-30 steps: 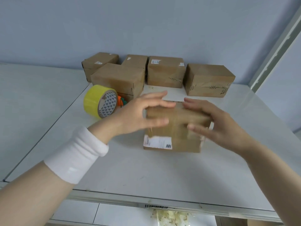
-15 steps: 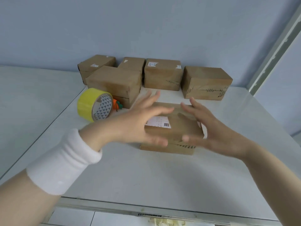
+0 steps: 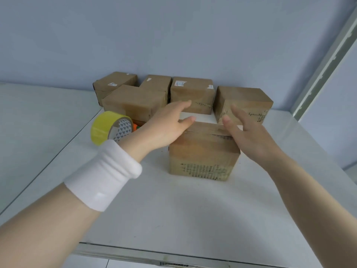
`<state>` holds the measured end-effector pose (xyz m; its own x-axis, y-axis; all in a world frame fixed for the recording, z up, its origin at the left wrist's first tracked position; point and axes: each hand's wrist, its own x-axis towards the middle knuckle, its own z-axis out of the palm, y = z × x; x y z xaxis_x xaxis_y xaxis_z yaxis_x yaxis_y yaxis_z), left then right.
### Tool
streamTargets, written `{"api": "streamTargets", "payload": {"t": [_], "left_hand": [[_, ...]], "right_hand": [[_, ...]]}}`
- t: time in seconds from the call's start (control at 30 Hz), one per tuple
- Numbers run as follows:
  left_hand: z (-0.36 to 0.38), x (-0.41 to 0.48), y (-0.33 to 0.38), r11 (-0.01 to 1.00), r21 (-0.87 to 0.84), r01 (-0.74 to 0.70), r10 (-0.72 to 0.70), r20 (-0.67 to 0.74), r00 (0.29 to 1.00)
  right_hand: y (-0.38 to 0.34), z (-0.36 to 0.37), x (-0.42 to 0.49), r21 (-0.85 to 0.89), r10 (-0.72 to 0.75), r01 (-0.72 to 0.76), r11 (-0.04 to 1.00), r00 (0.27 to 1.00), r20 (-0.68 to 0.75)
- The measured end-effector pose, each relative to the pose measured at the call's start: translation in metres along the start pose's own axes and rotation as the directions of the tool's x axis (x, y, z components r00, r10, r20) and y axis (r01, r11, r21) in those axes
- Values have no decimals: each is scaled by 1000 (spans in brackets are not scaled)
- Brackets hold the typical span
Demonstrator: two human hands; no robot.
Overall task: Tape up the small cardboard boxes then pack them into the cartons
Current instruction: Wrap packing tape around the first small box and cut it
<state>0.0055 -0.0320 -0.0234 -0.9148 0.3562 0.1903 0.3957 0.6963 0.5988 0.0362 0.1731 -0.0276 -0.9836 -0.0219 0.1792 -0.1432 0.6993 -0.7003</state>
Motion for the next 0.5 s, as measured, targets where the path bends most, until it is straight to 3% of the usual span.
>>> {"api": "streamTargets", "payload": {"t": [0.03,0.1,0.2,0.4,0.5], "left_hand": [[0,-1,6,996,37,-76,77,-30,997],[6,-1,12,973,136,-184,177,62,982],[23,-4,8,900,363,-240,148,261,954],[10,17,17,892,404,-204,7,438,899],[19,16,16,862,446,-240,39,414,909]], "right_hand": [[-8,1,-4,-56,-126,126,990,992,5],[-18,8,-10,-214,-264,288,933,955,134],[-14,25,-15,-485,-222,332,809,937,271],[-17,11,-4,-459,-115,326,827,896,429],[-14,10,-3,-454,-118,357,816,872,474]]}}
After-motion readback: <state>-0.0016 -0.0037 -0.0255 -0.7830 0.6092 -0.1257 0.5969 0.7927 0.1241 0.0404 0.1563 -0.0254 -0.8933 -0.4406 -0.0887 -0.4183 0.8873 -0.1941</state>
